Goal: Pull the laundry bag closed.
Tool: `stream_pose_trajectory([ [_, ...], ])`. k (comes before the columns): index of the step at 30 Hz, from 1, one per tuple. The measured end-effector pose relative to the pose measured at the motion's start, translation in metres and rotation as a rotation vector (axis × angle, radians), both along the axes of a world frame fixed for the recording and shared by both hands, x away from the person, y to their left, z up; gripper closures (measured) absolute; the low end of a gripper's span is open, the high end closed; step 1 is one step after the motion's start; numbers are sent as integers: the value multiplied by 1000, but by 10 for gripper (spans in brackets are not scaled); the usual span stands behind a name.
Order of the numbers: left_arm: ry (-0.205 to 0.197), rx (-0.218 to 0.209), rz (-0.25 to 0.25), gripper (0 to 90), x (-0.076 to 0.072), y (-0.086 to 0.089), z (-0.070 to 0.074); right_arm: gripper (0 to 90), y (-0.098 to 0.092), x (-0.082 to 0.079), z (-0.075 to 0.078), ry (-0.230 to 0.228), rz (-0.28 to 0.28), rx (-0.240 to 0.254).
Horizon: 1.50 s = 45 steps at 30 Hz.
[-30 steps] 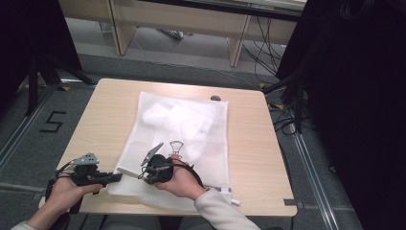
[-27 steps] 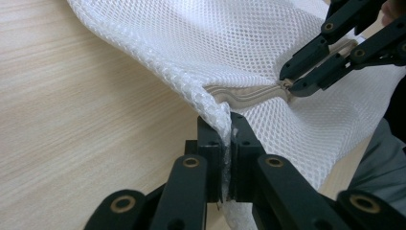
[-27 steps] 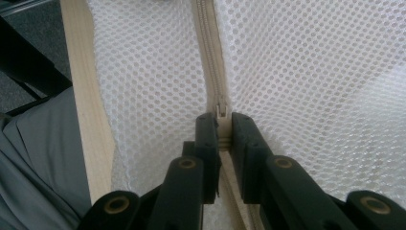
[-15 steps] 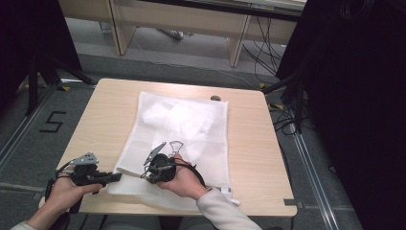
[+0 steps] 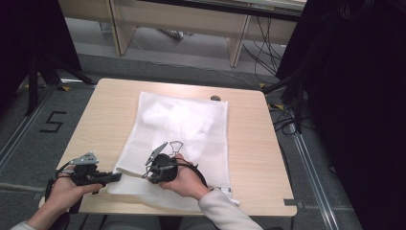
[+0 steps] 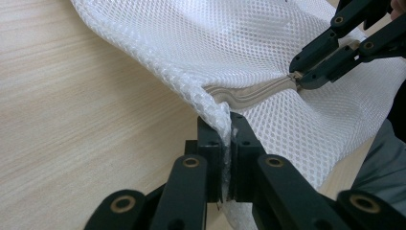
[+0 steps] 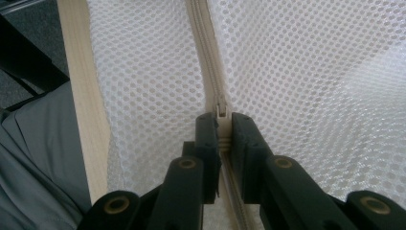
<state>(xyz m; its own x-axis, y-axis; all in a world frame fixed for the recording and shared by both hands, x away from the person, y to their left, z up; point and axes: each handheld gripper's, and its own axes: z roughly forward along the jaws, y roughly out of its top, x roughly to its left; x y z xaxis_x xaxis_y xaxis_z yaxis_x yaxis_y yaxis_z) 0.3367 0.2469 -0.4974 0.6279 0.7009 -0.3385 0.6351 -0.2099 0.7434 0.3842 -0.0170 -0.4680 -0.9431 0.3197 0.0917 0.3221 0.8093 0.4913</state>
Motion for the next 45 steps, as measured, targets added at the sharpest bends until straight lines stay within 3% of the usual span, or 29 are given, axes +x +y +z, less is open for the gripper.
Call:
stream_pose_trajectory([
  [45, -9, -11, 6, 849, 0, 3, 2, 824, -13, 0, 4, 6, 0, -13],
])
